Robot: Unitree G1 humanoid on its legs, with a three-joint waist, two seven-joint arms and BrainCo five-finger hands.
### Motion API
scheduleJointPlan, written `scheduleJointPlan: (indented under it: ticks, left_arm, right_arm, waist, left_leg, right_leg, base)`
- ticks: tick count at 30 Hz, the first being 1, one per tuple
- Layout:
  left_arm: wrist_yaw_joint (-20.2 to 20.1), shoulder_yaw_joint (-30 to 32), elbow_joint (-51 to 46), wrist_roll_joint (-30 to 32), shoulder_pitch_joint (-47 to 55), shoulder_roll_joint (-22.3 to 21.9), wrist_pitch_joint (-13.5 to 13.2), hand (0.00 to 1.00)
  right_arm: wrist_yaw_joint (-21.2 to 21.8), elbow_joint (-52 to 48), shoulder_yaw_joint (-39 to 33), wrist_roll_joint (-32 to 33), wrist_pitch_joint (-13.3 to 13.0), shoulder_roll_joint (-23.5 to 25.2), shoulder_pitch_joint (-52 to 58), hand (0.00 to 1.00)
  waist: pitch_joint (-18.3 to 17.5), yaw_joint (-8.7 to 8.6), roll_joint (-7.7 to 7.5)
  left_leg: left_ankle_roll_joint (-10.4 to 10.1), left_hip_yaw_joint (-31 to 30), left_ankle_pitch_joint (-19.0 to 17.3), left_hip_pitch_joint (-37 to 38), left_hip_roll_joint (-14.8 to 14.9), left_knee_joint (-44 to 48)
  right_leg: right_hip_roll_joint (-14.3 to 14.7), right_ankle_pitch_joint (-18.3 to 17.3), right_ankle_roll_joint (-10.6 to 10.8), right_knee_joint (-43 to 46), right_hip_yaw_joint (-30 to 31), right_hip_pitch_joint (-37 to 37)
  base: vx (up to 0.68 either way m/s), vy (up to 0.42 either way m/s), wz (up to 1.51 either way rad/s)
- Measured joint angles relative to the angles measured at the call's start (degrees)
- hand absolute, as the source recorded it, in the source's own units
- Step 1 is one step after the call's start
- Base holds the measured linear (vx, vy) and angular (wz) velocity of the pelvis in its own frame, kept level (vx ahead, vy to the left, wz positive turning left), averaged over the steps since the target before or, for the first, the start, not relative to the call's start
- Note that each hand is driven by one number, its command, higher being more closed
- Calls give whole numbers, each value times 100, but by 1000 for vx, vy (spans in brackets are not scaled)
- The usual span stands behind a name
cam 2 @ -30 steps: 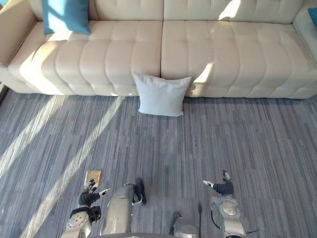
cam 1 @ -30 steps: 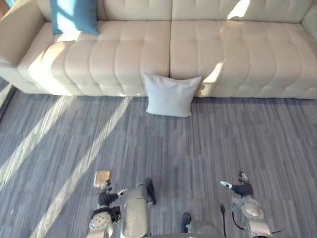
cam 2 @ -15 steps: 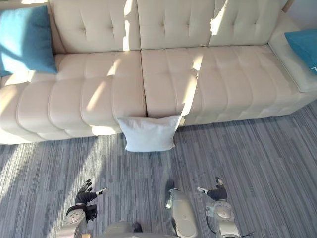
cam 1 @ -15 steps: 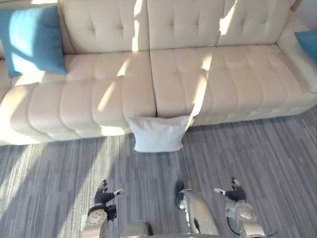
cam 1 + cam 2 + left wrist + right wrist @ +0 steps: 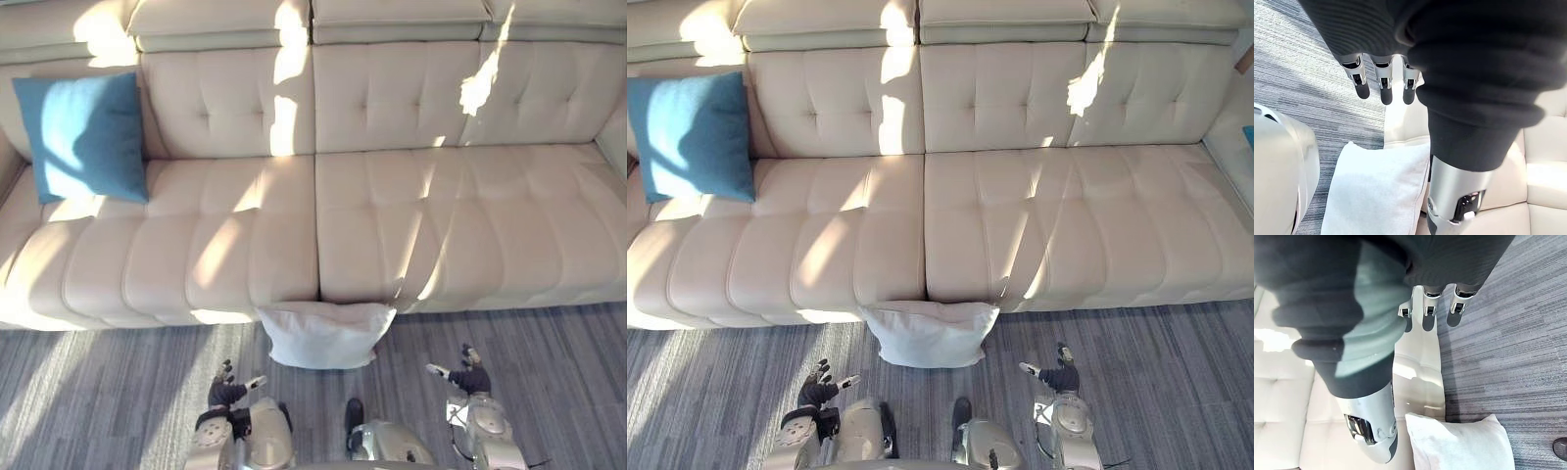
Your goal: Pick up cushions and gather them together orderly.
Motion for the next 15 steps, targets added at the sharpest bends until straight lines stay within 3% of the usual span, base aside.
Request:
scheduleJointPlan:
  ticks: [4, 7, 9, 11, 15]
  left_arm:
    - [119, 4, -158, -20, -253, 168, -2, 0]
    - [363, 49, -439, -197, -487, 387, -49, 0]
    - [591, 188, -538, -486, -783, 525, -178, 0]
    - [758, 410, -548, -653, -1047, 532, -207, 0]
    - [1004, 704, -511, -1039, -1929, 533, -265, 0]
  right_arm:
    - [-211, -3, 16, 78, 2, 5, -315, 0]
    - [-424, -104, -2, 363, -37, 4, -503, 0]
    - [-612, -310, -39, 630, -90, -9, -701, 0]
    - [-724, -361, -54, 759, -120, -37, -964, 0]
    - [-894, -367, -207, 1070, -117, -115, -1916, 0]
  waist:
    - [276, 24, -26]
    - [449, 45, -48]
    - [756, 79, -99]
    - [822, 84, -100]
    - [1247, 81, -69]
  left_leg:
    - [207, 171, -435, -625, -15, 867]
    - [263, 151, -705, -1158, 79, 1416]
    - [354, 131, -969, -1586, 82, 1934]
    - [403, 84, -1130, -2203, 111, 2336]
    - [421, -76, -1129, -3496, 160, 2979]
  right_leg:
    - [-155, -290, 196, 804, 257, -706]
    - [-180, -440, 240, 1413, 246, -1273]
    - [-264, -764, 256, 1989, 234, -1717]
    - [-300, -948, 263, 2379, 218, -2328]
    - [-330, -1045, 268, 3106, 209, -3590]
  base:
    - [92, 192, -25]
    - [-20, 122, -5]
    - [-35, 71, 2]
    - [-128, 42, -2]
    - [-135, 19, 4]
